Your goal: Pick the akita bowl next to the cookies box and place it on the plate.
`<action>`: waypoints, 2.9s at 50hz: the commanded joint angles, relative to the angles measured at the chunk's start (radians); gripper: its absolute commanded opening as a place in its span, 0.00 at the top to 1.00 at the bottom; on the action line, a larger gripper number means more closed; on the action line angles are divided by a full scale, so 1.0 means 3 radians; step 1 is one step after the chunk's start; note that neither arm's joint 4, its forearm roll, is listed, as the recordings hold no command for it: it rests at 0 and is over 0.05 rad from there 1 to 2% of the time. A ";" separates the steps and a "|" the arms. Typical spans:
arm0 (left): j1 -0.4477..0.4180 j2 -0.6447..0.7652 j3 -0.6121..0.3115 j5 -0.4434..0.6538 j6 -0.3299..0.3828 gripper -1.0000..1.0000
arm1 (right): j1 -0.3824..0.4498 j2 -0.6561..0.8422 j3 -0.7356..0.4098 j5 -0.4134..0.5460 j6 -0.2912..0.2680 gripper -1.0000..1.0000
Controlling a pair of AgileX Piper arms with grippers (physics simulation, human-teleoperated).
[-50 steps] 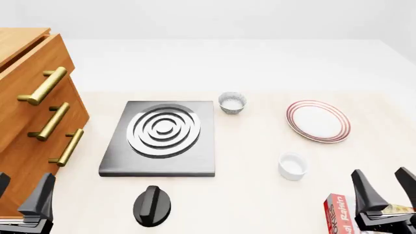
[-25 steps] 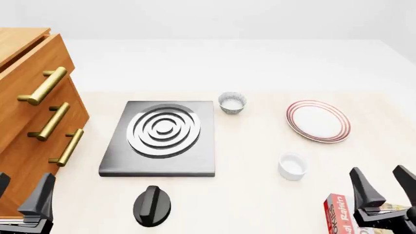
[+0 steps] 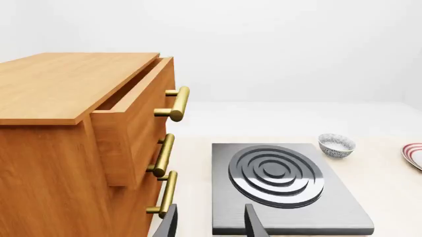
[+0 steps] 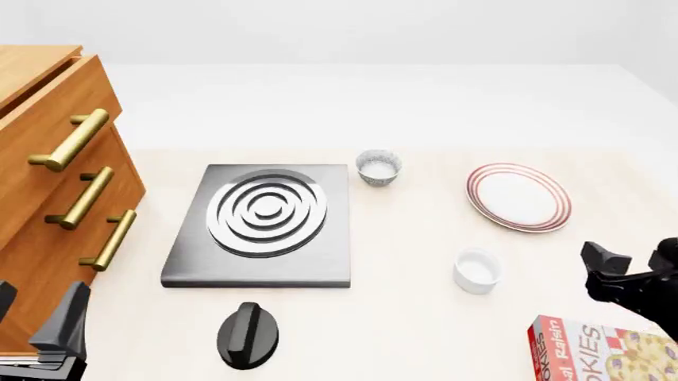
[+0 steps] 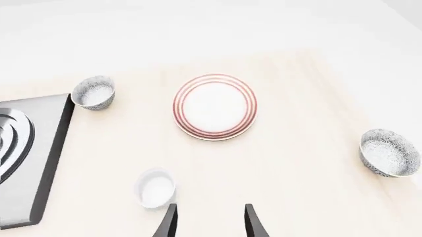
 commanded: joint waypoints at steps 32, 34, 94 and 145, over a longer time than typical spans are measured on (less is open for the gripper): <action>0.0000 0.0000 0.0000 0.0000 0.0000 0.00 | -0.1077 0.1194 -0.1290 0.0769 -0.0542 0.00; 0.0000 0.0000 0.0000 0.0000 0.0000 0.00 | -0.1097 0.1233 -0.1325 0.0773 -0.0551 0.00; 0.0000 0.0000 0.0000 0.0000 0.0000 0.00 | -0.2647 0.3235 -0.3242 0.1329 -0.0634 0.00; 0.0000 0.0000 0.0000 0.0000 0.0000 0.00 | -0.2631 0.4051 -0.3685 0.1205 -0.0434 0.00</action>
